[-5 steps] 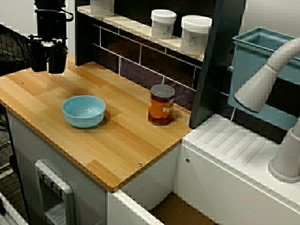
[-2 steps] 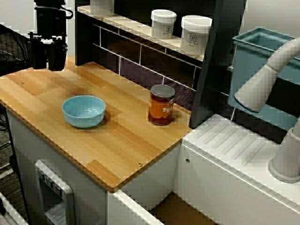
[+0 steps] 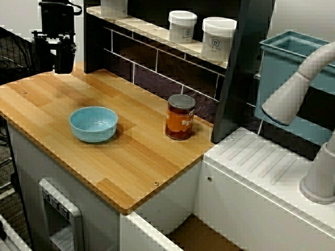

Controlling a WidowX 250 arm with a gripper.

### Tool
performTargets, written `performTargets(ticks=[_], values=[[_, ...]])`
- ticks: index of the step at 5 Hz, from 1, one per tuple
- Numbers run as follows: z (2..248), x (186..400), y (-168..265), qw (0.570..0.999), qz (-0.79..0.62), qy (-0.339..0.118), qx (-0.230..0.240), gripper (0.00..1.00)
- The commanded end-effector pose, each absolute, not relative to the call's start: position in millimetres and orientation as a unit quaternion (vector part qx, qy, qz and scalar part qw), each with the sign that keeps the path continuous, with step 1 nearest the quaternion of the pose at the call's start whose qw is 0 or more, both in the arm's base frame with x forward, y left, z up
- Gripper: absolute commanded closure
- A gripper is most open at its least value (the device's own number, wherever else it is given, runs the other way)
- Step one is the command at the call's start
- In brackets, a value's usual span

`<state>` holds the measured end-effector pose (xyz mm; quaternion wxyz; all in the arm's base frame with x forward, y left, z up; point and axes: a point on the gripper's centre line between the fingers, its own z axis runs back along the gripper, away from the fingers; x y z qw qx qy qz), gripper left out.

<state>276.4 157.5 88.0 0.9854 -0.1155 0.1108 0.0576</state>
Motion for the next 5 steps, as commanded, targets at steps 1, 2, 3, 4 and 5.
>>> performTargets(ticks=[1,2,3,4,5], values=[[103,270,143,0.992,0.041,0.081,-0.092,0.0],[102,268,130,0.994,0.027,0.075,-0.081,0.0],[97,266,116,0.995,0.016,0.066,-0.07,0.0],[93,264,100,0.997,0.009,0.045,-0.055,0.0],[86,264,79,0.999,-0.004,0.024,-0.037,0.0]])
